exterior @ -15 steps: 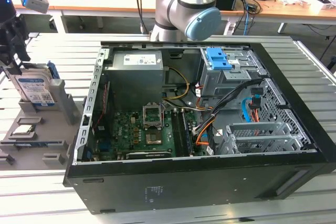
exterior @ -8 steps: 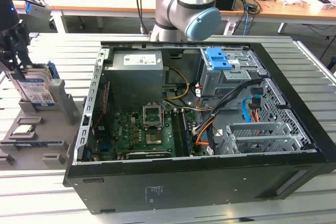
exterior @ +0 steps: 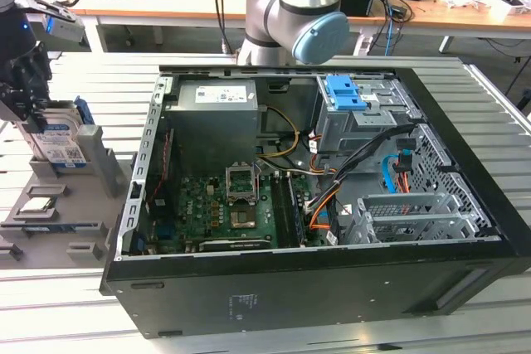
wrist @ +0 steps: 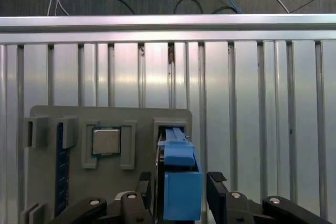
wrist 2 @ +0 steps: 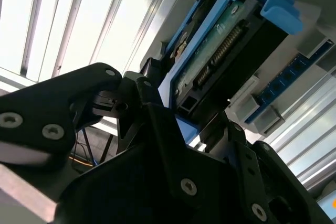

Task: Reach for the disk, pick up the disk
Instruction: 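Pick up the disk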

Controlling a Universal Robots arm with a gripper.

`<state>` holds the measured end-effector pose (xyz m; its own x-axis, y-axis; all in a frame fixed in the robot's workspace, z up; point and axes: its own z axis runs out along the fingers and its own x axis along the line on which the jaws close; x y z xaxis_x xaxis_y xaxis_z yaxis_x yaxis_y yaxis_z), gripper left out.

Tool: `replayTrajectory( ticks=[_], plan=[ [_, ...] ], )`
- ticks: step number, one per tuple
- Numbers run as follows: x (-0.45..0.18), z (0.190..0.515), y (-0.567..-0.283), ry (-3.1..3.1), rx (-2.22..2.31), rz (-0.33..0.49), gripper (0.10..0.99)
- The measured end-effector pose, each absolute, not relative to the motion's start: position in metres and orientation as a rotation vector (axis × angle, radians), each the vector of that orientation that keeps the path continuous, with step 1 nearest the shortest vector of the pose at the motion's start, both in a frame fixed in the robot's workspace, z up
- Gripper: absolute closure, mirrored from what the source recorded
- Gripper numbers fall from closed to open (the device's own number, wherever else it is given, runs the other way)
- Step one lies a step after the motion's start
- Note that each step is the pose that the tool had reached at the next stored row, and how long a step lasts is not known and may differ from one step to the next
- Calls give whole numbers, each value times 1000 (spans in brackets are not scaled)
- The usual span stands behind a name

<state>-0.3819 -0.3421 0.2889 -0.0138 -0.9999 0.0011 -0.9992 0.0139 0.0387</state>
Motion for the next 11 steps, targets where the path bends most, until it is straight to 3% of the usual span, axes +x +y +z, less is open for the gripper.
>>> replayTrajectory(
  ticks=[11],
  plan=[
    [-387,283,-342,-2212,2190,-42,541]
  ],
)
